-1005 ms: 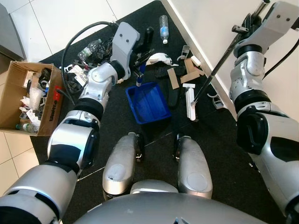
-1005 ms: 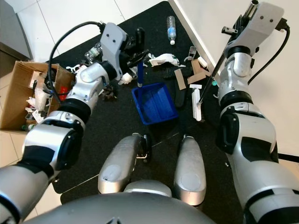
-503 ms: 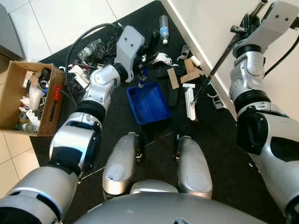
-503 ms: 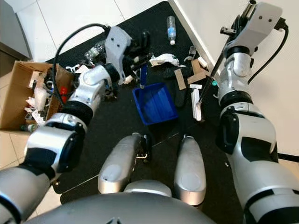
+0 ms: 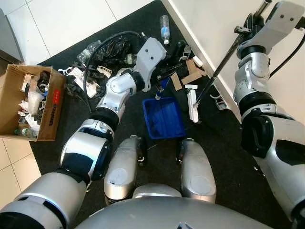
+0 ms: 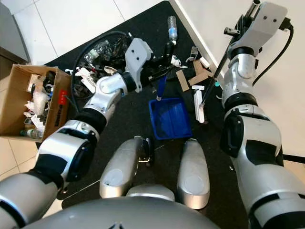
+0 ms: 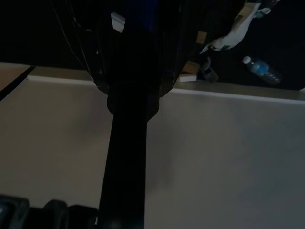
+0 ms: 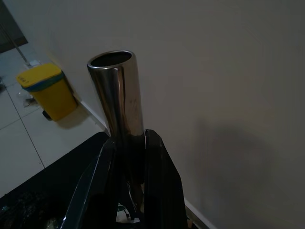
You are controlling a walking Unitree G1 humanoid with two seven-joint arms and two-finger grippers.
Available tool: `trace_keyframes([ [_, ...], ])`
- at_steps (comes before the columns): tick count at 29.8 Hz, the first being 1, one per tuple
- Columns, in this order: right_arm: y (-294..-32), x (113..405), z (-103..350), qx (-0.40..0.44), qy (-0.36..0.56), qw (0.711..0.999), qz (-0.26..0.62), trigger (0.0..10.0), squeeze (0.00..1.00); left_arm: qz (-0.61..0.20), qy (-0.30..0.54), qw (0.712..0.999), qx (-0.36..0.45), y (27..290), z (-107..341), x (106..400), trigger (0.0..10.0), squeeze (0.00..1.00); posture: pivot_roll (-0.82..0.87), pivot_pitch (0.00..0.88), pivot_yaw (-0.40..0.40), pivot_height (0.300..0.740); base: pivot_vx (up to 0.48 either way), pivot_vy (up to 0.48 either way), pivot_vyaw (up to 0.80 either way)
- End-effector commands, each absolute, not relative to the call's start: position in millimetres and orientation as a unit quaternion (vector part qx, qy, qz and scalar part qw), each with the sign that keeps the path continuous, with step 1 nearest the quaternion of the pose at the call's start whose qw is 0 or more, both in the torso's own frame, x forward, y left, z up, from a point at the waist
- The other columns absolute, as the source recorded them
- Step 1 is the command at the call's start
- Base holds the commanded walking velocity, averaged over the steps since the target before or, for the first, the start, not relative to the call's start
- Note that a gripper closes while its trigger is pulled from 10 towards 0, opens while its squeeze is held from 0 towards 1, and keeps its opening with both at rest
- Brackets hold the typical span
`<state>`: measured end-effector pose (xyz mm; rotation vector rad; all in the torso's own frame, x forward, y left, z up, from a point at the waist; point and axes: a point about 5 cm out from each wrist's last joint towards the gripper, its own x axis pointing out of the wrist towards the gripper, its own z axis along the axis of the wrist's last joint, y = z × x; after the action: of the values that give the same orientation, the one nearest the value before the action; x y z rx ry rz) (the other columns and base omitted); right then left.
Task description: Sweep floor
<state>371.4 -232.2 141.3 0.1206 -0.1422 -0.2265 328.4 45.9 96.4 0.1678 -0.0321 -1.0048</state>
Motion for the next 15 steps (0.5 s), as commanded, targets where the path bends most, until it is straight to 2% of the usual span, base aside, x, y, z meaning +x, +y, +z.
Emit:
trace_keyframes([
  [1, -229, 369, 128, 0.081, -0.039, 0.989, -0.114, 10.0, 0.00, -0.469, -0.007, 0.877, 0.101, 49, 91, 327, 10.0, 0.00, 0.11, 0.220, 0.100, 0.740, 0.000, 0.000, 0.00],
  [3, -228, 370, 128, 0.078, -0.036, 0.992, -0.093, 10.0, 0.00, -0.438, -0.020, 0.890, 0.125, 58, 93, 332, 10.0, 0.00, 0.11, 0.220, 0.101, 0.740, 0.000, 0.000, 0.00],
  [4, -228, 370, 128, 0.078, -0.036, 0.992, -0.093, 10.0, 0.00, -0.438, -0.020, 0.890, 0.125, 58, 93, 332, 10.0, 0.00, 0.11, 0.220, 0.101, 0.740, 0.000, 0.000, 0.00],
  [10, -222, 376, 138, 0.085, -0.041, 0.995, -0.039, 10.0, 0.00, -0.332, -0.054, 0.933, 0.131, 91, 110, 350, 10.0, 0.01, 0.12, 0.233, 0.096, 0.740, 0.000, 0.000, 0.00],
  [15, -211, 382, 143, 0.087, -0.035, 0.995, -0.014, 10.0, 0.00, -0.279, -0.074, 0.948, 0.133, 99, 122, 360, 10.0, 0.06, 0.13, 0.246, 0.093, 0.740, 0.000, 0.000, 0.00],
])
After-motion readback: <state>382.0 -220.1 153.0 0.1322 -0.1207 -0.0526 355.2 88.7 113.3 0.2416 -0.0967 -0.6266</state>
